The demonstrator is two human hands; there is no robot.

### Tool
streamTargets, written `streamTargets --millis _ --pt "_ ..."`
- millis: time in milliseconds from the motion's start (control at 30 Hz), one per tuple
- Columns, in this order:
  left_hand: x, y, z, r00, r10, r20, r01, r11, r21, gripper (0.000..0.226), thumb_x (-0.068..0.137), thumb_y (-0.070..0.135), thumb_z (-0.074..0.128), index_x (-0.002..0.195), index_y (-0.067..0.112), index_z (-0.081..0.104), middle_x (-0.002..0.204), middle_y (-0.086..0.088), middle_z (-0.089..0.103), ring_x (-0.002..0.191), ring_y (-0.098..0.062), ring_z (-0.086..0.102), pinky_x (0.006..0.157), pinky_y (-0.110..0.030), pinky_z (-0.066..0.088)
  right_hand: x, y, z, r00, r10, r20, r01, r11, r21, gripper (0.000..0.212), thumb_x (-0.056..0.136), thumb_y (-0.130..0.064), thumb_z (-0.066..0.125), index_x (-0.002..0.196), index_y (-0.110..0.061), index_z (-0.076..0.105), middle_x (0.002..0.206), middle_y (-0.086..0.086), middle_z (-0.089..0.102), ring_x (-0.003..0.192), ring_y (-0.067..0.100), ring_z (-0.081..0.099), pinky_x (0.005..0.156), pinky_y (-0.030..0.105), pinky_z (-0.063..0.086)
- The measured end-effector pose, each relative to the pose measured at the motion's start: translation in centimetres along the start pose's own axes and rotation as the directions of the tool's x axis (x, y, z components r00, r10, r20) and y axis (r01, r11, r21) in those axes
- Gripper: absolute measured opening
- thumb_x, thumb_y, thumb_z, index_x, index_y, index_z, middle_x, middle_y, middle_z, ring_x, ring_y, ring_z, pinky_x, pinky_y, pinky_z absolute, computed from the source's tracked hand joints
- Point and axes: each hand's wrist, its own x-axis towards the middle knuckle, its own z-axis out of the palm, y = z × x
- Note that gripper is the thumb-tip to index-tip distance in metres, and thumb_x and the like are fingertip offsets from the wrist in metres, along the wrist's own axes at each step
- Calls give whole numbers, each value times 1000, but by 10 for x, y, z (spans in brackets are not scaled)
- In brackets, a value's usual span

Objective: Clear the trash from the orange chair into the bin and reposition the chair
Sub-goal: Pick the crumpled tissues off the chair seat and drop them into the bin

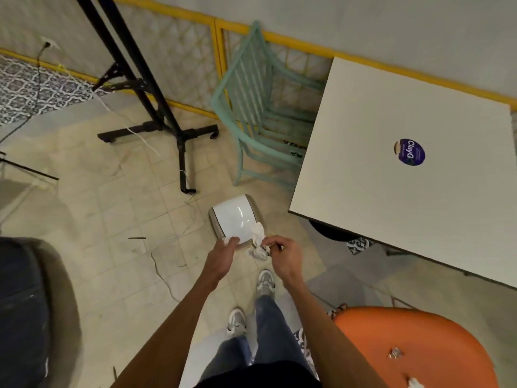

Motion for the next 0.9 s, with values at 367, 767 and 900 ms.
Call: streamTargets --millis 367,767,900 --pt "61 26 34 1000 -21 10 22 996 -83 19 110 30 40 118 15 50 104 -11 59 92 -27 59 80 -40 52 95 12 42 977 -77 201 119 971 -207 39 90 13 59 83 -16 84 95 -4 81 83 2 71 91 21 59" --pt "168 -16 55 998 -6 -56 -1 992 -128 33 94 39 56 117 16 61 113 -12 69 106 -33 70 93 -57 59 137 22 93 910 60 410 22 981 -193 18 95 -9 74 106 -23 78 83 -28 62 76 -12 65 70 1 46" --pt "176 -10 54 997 17 -74 -27 990 -139 29 106 23 59 134 16 59 119 -5 69 111 -25 70 87 -37 64 146 45 113 915 22 404 93 960 -263 16 99 -7 68 106 -17 78 90 -15 68 88 -10 66 80 7 52"
